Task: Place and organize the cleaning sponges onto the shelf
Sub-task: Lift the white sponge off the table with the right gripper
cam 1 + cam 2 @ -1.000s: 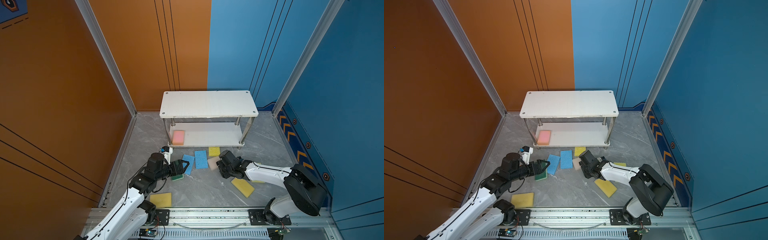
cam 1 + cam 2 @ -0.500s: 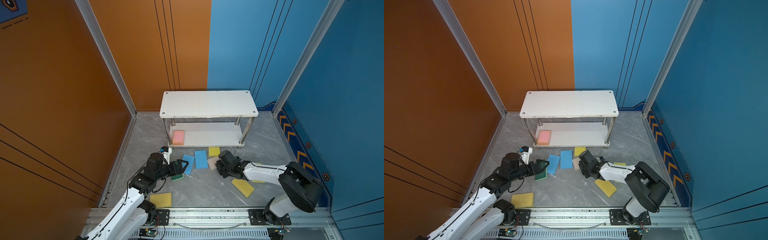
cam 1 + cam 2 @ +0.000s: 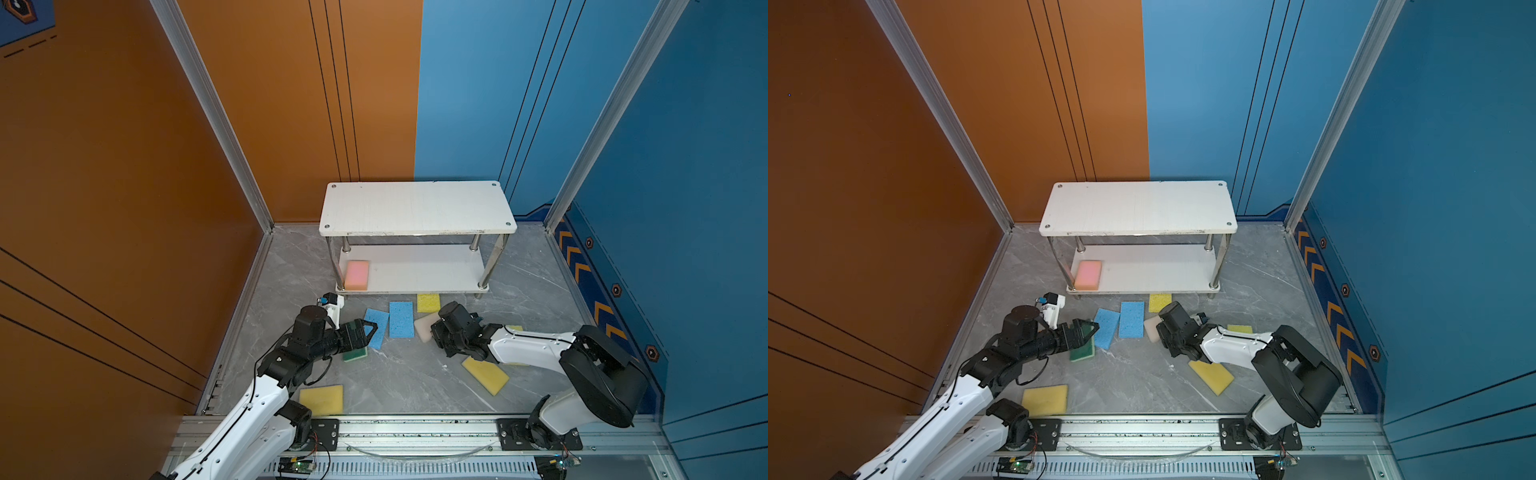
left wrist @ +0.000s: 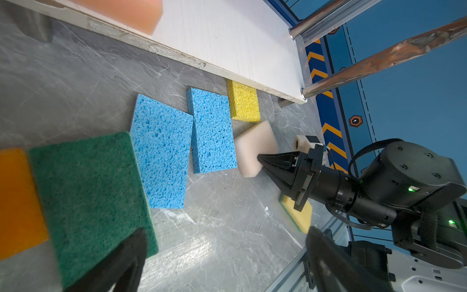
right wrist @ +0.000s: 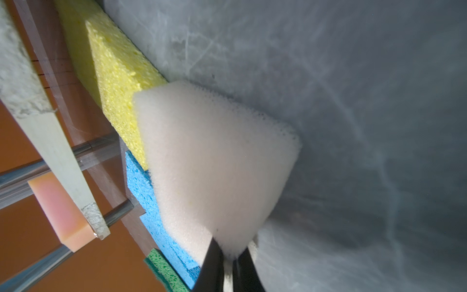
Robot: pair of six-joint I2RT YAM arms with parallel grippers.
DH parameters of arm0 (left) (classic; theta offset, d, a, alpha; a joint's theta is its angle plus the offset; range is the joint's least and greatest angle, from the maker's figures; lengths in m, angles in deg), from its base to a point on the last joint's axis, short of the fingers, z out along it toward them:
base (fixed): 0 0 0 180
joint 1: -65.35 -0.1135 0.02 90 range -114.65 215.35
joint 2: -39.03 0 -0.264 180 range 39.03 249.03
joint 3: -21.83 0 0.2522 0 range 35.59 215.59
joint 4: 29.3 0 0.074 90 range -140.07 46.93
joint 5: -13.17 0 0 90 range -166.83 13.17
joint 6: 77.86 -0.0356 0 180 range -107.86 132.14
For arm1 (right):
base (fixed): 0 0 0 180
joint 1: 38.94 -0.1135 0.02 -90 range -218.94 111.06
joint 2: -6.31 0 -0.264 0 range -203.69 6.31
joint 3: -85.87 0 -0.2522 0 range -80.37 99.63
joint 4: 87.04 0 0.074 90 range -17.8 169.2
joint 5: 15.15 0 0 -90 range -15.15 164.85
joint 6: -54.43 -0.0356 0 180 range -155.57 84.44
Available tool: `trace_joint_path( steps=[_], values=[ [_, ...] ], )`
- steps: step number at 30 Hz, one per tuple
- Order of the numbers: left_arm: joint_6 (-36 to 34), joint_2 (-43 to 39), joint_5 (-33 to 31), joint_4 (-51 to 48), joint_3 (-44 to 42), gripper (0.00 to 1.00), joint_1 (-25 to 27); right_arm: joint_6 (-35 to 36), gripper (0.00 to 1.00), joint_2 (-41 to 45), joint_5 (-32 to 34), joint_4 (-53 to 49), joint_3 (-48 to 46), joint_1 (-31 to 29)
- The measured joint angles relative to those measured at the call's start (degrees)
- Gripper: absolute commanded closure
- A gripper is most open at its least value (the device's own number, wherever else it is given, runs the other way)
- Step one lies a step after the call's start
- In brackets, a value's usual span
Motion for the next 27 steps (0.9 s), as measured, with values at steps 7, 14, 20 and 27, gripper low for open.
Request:
trace_joint_path(
  steps=[7, 14, 20, 27],
  values=[
    [0.46, -1.60, 1.36, -0.07, -0.09, 0.02, -0.35, 7.13, 0.93, 10.97, 1.97, -8.35, -0.87, -0.55],
    [1.11, -0.94, 5.66, -0.09, 0.17, 0.02, -2.40, 20.68, 0.91, 21.00, 1.11, -15.67, -0.90, 1.36],
    [2.86, 0.94, 13.20, 1.18, 2.45, 0.02, -8.52, 38.93, 0.90, 20.63, -7.30, -21.77, 6.29, 6.19],
    [10.16, 2.51, 22.40, 11.21, 1.84, 0.02, -14.23, 59.36, 0.90, 11.47, -19.21, -27.71, 22.18, 5.22]
  ],
)
